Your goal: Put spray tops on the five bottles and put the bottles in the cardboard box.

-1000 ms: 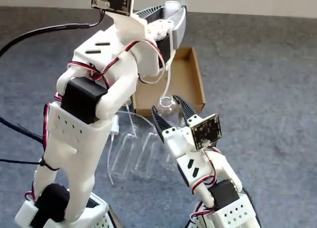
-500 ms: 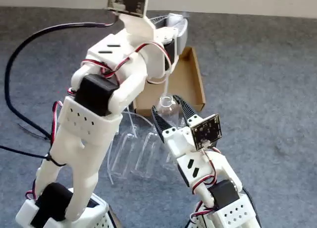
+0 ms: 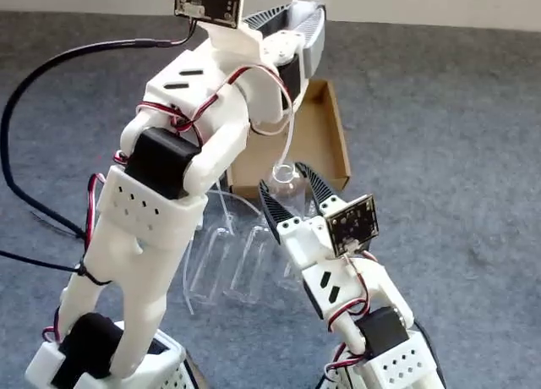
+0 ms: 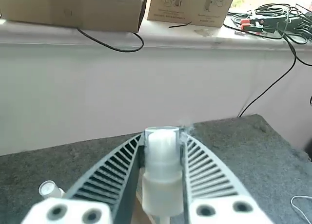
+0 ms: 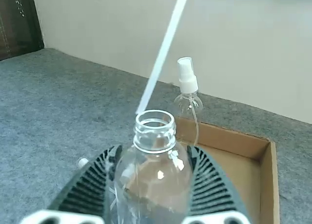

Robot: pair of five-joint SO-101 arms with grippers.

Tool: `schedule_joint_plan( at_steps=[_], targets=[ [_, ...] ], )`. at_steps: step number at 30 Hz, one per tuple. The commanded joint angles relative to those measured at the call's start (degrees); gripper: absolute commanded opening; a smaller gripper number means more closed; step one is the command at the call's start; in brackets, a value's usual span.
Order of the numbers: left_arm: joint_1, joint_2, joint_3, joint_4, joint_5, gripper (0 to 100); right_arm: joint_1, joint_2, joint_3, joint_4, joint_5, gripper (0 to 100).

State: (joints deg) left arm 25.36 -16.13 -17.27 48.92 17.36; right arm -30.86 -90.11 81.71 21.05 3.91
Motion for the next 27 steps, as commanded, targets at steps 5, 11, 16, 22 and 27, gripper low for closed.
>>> schedule_joint_plan(
  at_steps=[5, 11, 16, 22, 27],
  targets=[
    [0.6, -0.3, -0.7, -2.4, -0.7, 0, -0.3, -0.7, -0.6, 0.0, 0.5, 0.5],
    [0.8, -0.1, 0.0, -2.1, -0.4, 0, -0.3, -0.7, -0.6, 0.0, 0.5, 0.5],
    [0.8, -0.3, 3.8, -2.3, -0.4, 0, -0.3, -0.7, -0.6, 0.0, 0.5, 0.5],
    [0.8, -0.2, 4.5, -2.4, -0.4, 0, -0.3, -0.7, -0.6, 0.0, 0.5, 0.5],
    [1.4, -0.7, 5.3, -1.0, -0.3, 0, 0.0, -0.7, -0.6, 0.0, 0.5, 0.5]
  ],
)
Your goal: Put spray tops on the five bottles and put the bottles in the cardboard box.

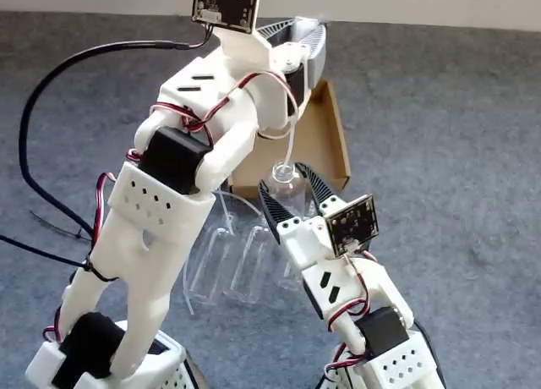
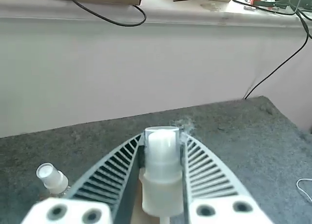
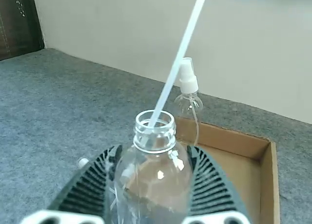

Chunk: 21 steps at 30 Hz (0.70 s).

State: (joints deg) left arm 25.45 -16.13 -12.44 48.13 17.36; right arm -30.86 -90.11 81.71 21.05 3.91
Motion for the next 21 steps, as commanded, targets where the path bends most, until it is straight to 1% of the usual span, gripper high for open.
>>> schedule_joint_plan(
  at_steps=[1, 4, 6, 8, 13, 16, 19, 21],
  targets=[
    [1.5, -0.8, 1.5, 1.0, -0.4, 0, 0.0, -0.7, -0.6, 0.0, 0.5, 0.5],
    [2.0, -2.8, 3.3, 6.1, -0.7, 0, 0.0, -0.7, -0.6, 0.0, 0.4, 0.5],
    [2.0, -5.0, 6.2, 10.0, -0.7, 0, 0.0, -0.7, -0.6, 0.0, 0.4, 0.5],
    [1.5, -7.6, 10.0, 12.3, -0.7, 0, 0.0, -0.7, -0.6, 0.0, 0.3, 0.5],
    [2.0, -14.8, 22.6, 12.7, -0.8, 1, 0.0, -0.5, -0.6, 0.0, 0.2, 0.5],
    [2.0, -18.9, 27.5, 11.7, -1.1, 1, 0.0, -0.5, -0.6, 0.0, 0.2, 0.5],
    [2.0, -22.4, 31.3, 10.3, -7.9, 1, 0.0, -0.5, -0.6, 0.0, 0.2, 0.5],
    [2.0, -24.4, 32.9, 10.3, -11.4, 5, 0.0, -0.4, -0.6, 0.0, 0.3, 0.5]
  ],
)
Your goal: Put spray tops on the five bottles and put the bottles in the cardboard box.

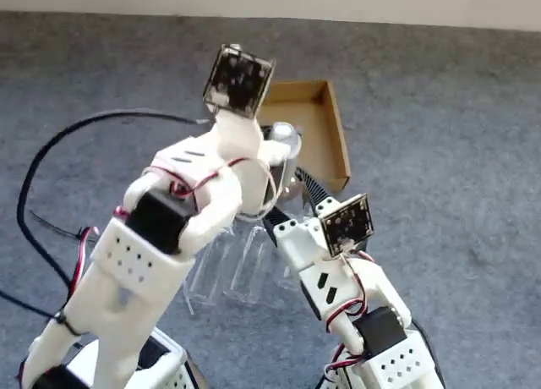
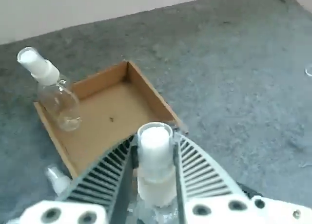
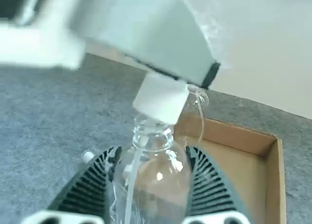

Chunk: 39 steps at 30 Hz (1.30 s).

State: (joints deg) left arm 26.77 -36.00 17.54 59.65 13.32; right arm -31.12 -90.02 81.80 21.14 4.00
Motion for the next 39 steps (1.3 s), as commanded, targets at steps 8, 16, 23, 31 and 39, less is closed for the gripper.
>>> schedule_joint_plan(
  at_steps=[8, 16, 23, 31, 39],
  targets=[
    [0.7, -9.9, -0.1, -0.9, -7.9, 15, 0.2, -0.5, -0.7, 0.0, 0.2, 0.5],
    [-2.3, -4.5, -12.1, -1.1, -8.0, 13, 0.2, -0.7, 0.7, 0.0, 0.4, 0.5],
    [-2.6, 1.0, -9.5, 0.7, -8.0, 12, 0.2, -0.8, 0.7, 0.0, 0.3, 0.5],
    [3.3, 1.4, -3.8, 0.4, -11.2, 12, 0.2, -0.8, 0.7, 0.0, 0.2, 0.5],
    [5.5, 0.9, -5.1, 0.7, -11.2, 12, 0.2, -0.7, 0.7, 0.0, 0.4, 0.5]
  ],
)
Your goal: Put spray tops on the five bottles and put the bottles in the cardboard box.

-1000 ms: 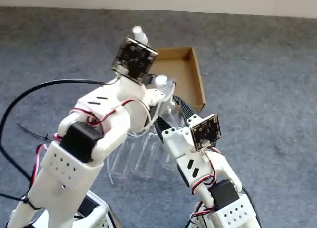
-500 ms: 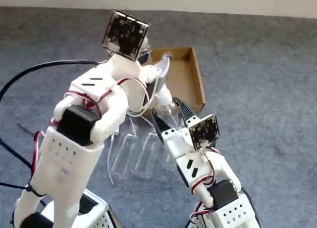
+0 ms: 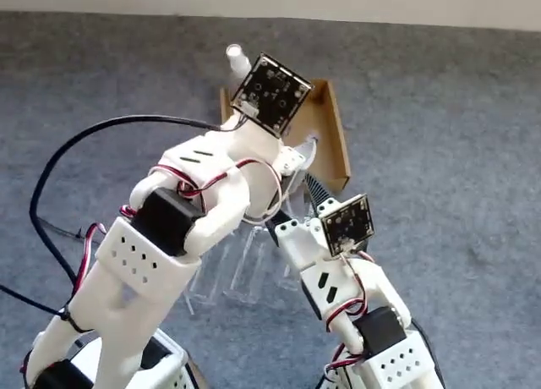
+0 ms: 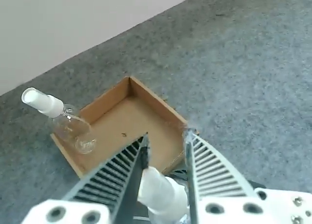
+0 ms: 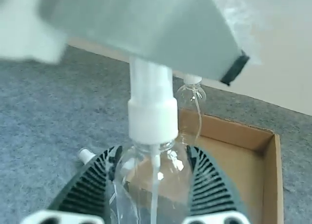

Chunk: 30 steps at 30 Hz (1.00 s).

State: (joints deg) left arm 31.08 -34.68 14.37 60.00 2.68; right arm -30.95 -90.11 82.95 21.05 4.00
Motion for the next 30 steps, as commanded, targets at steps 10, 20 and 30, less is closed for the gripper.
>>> schedule_joint_plan(
  at_steps=[10, 20, 30],
  targets=[
    [-15.6, -8.4, -12.6, 9.9, -0.5, 12, 0.0, -0.5, -0.6, 0.0, 0.3, 0.5],
    [-32.2, -15.4, 11.4, 12.8, -6.1, 12, 9.6, -0.4, -1.7, -0.4, 0.4, 0.5],
    [-34.9, -15.8, 44.6, -11.9, -6.4, 12, 10.4, 22.8, -23.2, 0.0, 3.2, 0.5]
  ],
)
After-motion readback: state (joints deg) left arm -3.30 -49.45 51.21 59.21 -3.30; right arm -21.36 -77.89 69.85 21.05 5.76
